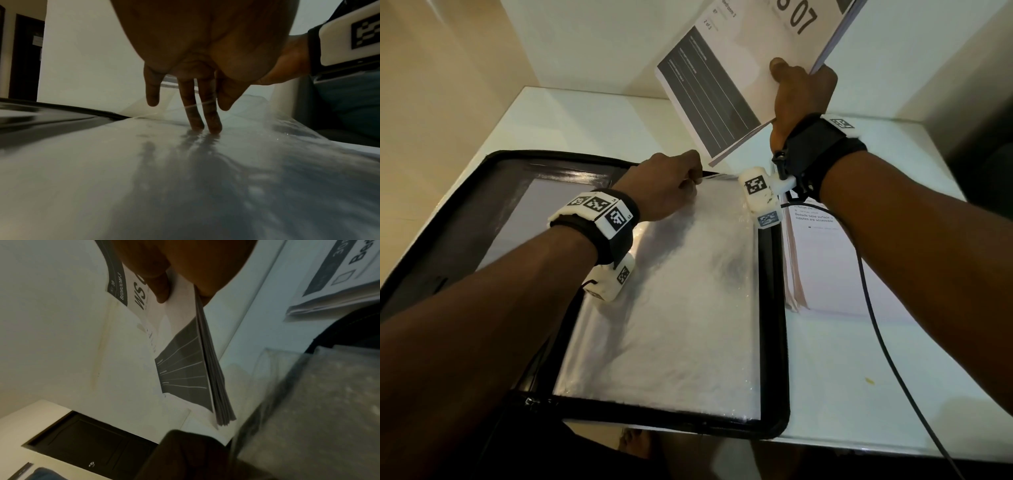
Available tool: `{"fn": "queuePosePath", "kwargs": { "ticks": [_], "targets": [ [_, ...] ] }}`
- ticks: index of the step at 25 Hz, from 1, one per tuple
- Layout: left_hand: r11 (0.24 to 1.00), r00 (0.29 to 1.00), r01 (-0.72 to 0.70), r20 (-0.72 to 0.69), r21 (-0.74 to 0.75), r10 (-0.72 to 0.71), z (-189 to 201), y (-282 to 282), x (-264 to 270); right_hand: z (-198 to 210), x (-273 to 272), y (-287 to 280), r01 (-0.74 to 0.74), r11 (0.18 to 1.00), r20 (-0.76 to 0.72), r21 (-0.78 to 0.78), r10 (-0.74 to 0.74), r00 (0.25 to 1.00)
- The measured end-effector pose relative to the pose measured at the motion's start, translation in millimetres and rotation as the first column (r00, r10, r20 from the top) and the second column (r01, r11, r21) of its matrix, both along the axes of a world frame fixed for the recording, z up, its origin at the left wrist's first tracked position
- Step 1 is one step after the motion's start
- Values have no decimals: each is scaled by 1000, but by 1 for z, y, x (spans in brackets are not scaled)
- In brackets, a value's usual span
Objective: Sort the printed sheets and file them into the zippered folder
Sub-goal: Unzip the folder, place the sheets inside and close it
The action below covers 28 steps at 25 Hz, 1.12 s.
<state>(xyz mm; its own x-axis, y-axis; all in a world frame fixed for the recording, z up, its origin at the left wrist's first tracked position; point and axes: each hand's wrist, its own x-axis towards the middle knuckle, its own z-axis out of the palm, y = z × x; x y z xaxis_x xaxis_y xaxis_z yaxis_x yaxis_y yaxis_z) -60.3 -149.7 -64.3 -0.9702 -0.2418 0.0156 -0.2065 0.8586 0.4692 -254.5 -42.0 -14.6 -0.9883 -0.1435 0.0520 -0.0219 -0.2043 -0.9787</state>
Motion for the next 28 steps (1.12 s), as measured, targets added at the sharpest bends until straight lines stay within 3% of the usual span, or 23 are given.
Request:
{"fn": "queuePosePath", "kwargs": {
  "ticks": [6, 12, 17, 19, 23, 28],
  "targets": [
    [998, 998, -62, 15, 33, 62, 12, -5, -2, -14, 16, -4, -141, 990, -43, 16, 142, 989],
    [992, 996, -86, -26, 91, 89, 11, -7, -1, -15, 1, 3, -259, 933, -110, 249, 293, 950],
    [965, 948, -233, 191, -123, 254, 17, -33, 8, -14, -18, 4, -339, 838, -155, 427, 437, 886],
    [945, 917, -274, 248, -179, 313, 19, -49, 14, -16, -21, 5, -358, 835, -155, 419, 454, 877],
    [936, 909, -294, 247, -195, 337, 17, -74, 19, -20, -26, 4, -417, 821, -95, 391, 486, 869],
    [943, 930, -301, 177, -139, 323, 15, -83, 18, -20, -32, -1, -403, 753, -76, 520, 511, 856]
  ]
}}
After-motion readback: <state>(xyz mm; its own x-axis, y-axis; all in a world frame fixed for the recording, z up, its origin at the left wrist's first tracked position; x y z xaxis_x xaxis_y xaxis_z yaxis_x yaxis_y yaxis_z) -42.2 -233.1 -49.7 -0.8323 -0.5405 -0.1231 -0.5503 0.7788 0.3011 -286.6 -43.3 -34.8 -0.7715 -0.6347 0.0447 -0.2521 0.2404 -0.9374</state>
